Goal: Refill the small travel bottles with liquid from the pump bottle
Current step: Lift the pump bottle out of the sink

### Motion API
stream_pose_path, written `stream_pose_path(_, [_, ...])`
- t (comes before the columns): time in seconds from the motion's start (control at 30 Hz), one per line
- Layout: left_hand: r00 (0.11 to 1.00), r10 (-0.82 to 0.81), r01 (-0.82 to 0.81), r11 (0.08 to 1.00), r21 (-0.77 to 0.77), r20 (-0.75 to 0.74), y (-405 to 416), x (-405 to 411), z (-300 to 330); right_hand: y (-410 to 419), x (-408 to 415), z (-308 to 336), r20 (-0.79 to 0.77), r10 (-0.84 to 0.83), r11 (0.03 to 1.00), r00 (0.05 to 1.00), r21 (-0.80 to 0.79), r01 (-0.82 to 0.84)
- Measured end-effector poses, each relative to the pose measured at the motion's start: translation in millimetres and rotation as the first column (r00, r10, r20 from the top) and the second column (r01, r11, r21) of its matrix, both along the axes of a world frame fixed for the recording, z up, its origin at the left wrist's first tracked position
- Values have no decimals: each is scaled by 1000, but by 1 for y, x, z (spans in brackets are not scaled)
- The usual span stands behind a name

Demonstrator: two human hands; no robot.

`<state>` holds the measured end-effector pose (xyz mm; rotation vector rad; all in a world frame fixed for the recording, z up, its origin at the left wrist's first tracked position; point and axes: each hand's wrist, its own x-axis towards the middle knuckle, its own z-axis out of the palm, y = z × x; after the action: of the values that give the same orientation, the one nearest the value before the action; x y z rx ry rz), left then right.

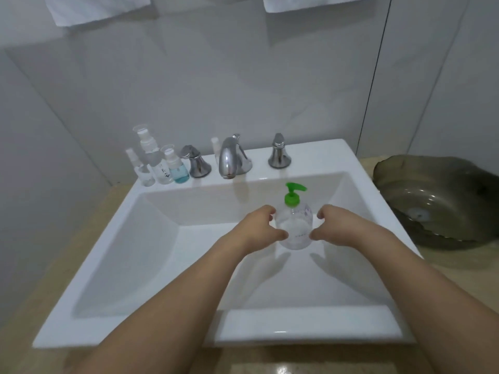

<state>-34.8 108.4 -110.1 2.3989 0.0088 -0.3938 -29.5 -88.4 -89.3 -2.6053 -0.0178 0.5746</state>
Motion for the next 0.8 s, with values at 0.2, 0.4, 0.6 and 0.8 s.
stream_pose_path(0.2, [998,56,-56,998,-42,-1,-10,11,-29,2,17,-32,8,-34,973,999,227,31])
stream_pose_path(0.4, [996,76,-70,990,-124,51,-19,4,-27,1,7,-18,136,-76,977,988,210,46])
stream_pose_path(0.6, [955,138,-39,935,-352,262,-49,9,29,-28,7,44,380,-206,931,902,361,61])
stream_pose_path(0.8, [872,223,7,885,-466,436,-88,39,85,-62,58,85,354,-387,779,851,619,97])
